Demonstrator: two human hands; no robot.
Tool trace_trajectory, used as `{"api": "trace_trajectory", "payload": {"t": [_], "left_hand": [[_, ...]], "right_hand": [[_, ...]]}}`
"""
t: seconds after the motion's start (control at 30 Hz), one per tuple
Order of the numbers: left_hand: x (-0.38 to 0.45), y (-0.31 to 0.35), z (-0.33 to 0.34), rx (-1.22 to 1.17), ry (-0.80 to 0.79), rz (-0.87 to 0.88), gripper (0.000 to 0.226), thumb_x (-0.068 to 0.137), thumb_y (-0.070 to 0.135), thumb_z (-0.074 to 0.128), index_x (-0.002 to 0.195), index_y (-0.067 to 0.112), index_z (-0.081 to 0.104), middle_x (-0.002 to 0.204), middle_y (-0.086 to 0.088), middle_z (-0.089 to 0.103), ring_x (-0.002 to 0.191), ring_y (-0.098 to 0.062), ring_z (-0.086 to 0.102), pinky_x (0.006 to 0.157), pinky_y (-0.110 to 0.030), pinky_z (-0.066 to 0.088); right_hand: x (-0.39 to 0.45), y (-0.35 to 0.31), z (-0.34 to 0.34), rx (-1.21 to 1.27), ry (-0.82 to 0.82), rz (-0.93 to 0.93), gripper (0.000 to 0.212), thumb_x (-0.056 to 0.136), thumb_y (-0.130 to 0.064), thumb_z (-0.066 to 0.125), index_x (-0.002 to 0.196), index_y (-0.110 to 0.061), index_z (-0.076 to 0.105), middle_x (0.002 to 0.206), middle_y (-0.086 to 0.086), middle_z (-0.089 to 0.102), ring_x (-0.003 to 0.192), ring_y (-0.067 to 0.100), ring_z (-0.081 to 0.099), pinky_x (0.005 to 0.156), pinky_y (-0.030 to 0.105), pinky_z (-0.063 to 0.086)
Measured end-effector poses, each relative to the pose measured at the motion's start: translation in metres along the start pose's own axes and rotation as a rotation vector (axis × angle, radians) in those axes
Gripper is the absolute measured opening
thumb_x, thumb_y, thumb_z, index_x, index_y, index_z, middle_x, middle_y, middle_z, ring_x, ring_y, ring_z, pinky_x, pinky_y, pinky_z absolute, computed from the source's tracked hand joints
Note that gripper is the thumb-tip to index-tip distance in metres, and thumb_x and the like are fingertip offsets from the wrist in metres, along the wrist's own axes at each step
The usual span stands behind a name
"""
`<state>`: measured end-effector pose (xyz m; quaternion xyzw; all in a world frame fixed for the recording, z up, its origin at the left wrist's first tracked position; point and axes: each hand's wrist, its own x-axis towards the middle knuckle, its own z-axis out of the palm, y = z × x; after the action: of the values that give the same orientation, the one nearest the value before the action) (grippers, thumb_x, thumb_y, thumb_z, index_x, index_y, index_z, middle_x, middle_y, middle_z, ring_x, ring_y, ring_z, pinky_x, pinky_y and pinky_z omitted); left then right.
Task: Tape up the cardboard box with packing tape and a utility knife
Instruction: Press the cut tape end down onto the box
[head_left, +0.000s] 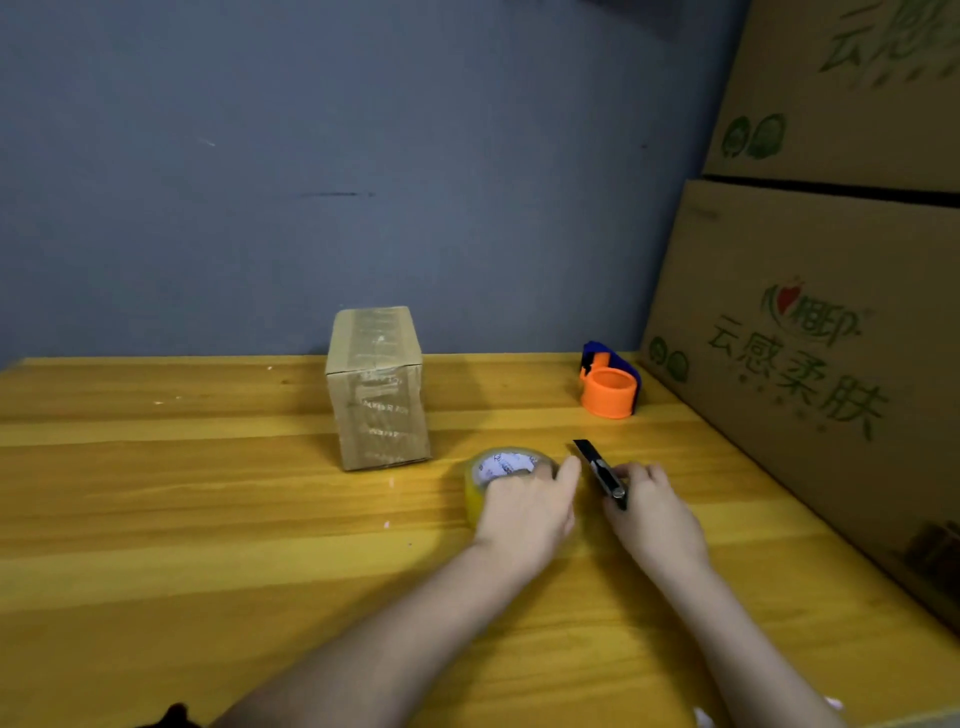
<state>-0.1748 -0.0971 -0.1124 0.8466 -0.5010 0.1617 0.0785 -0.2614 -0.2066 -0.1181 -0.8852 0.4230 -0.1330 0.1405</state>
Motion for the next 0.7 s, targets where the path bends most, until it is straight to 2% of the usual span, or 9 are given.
{"api": "trace_trajectory", "payload": {"t": [0.07,0.1,0.17,0.23,0.33,0.43,0.7], "left_hand": [[0.008,0.007,0.010,0.013,-0.020,0.009,0.043,0.044,0.034,0.080,0.079,0.021,0.059,0.057,0.001,0.061,0.034,-0.015,0.054,0.038,-0.016,0.013],[0.010,0.010,0.010,-0.006,-0.039,0.011,0.042,0.052,0.033,0.076,0.086,0.019,0.056,0.065,0.000,0.064,0.041,-0.017,0.059,0.038,-0.020,0.019],[0.013,0.013,0.009,-0.057,0.003,-0.049,0.036,0.077,0.029,0.060,0.106,0.014,0.046,0.093,-0.007,0.064,0.070,-0.028,0.067,0.048,-0.029,0.032],[0.019,0.016,0.009,-0.128,0.030,-0.109,0.035,0.088,0.028,0.047,0.118,0.012,0.038,0.106,-0.012,0.061,0.088,-0.036,0.065,0.058,-0.034,0.035],[0.026,0.016,0.007,-0.148,0.045,-0.124,0.033,0.089,0.029,0.044,0.118,0.013,0.037,0.100,-0.014,0.066,0.086,-0.037,0.065,0.055,-0.032,0.033],[0.029,0.018,0.010,-0.171,0.046,-0.095,0.030,0.093,0.027,0.040,0.119,0.013,0.038,0.094,-0.015,0.068,0.081,-0.036,0.066,0.044,-0.027,0.020],[0.037,0.021,0.013,-0.193,-0.019,-0.114,0.043,0.094,0.018,0.042,0.135,0.011,0.031,0.102,-0.019,0.067,0.089,-0.038,0.065,0.045,-0.028,0.014]], "right_hand": [[0.000,0.001,0.000,-0.067,0.032,0.015,0.040,0.091,-0.033,0.052,0.128,-0.020,0.049,0.124,0.009,0.046,0.111,0.033,0.056,0.085,0.042,0.048],[0.000,0.002,0.000,-0.099,0.048,0.020,0.039,0.091,-0.034,0.051,0.128,-0.019,0.050,0.123,0.010,0.046,0.112,0.032,0.055,0.085,0.041,0.048],[0.002,0.003,0.002,-0.141,0.075,0.024,0.039,0.091,-0.035,0.049,0.126,-0.019,0.051,0.122,0.009,0.048,0.114,0.030,0.052,0.085,0.039,0.047],[0.003,0.004,0.004,-0.144,0.090,0.026,0.039,0.091,-0.037,0.048,0.125,-0.019,0.053,0.122,0.009,0.049,0.115,0.029,0.050,0.087,0.038,0.046],[0.004,0.006,0.008,-0.104,0.093,0.035,0.040,0.090,-0.040,0.049,0.125,-0.021,0.053,0.122,0.009,0.049,0.114,0.030,0.051,0.087,0.038,0.046],[0.005,0.011,0.009,-0.094,0.095,0.045,0.042,0.089,-0.042,0.050,0.126,-0.023,0.051,0.122,0.009,0.048,0.114,0.031,0.053,0.088,0.037,0.046],[0.010,0.012,0.013,-0.112,0.091,0.047,0.041,0.088,-0.046,0.050,0.122,-0.023,0.052,0.118,0.010,0.050,0.108,0.033,0.058,0.084,0.038,0.049]]}}
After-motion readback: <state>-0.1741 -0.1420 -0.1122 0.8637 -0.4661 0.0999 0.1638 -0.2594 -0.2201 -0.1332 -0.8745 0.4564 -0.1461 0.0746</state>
